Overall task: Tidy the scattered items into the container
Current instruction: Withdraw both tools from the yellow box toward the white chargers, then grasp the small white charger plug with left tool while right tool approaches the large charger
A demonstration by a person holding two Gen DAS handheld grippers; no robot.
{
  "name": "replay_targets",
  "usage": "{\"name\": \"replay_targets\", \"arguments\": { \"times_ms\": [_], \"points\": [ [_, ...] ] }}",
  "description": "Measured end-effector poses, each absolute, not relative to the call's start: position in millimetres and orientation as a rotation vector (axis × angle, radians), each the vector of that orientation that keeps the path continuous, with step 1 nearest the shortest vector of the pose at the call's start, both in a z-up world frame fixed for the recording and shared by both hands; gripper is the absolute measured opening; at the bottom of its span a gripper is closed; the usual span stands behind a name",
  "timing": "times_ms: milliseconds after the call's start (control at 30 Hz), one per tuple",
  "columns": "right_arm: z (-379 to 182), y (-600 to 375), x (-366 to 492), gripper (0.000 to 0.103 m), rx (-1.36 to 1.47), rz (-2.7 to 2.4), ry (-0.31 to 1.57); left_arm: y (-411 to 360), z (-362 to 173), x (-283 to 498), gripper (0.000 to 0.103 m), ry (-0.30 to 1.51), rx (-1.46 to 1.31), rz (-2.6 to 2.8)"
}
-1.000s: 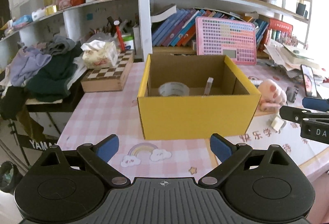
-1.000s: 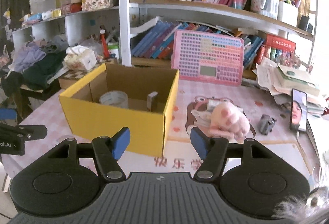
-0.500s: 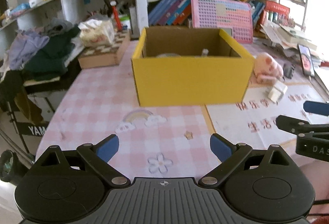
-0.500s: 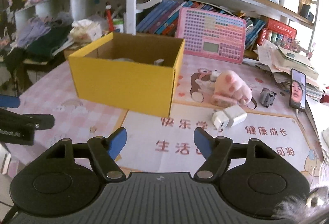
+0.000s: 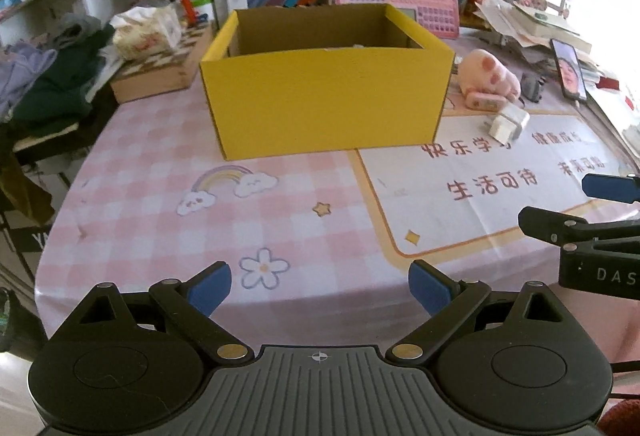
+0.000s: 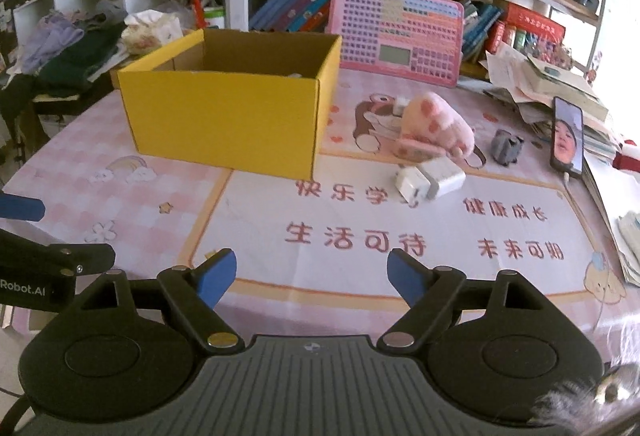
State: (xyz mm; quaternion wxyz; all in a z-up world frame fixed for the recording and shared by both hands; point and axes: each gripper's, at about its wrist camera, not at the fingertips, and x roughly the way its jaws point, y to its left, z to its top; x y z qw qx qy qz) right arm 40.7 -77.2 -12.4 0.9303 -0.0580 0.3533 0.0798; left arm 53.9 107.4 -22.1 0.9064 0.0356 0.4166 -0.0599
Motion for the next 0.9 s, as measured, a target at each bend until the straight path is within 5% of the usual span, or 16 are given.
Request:
{"name": "replay_targets", "arguments": {
  "times_ms": [900],
  "points": [
    [-18.3, -173.8, 71.3, 0.085, -0.091, 0.012, 0.788, -0.5, -30.0, 104.5, 0.097, 0.876, 0.106, -0.323]
  ]
}}
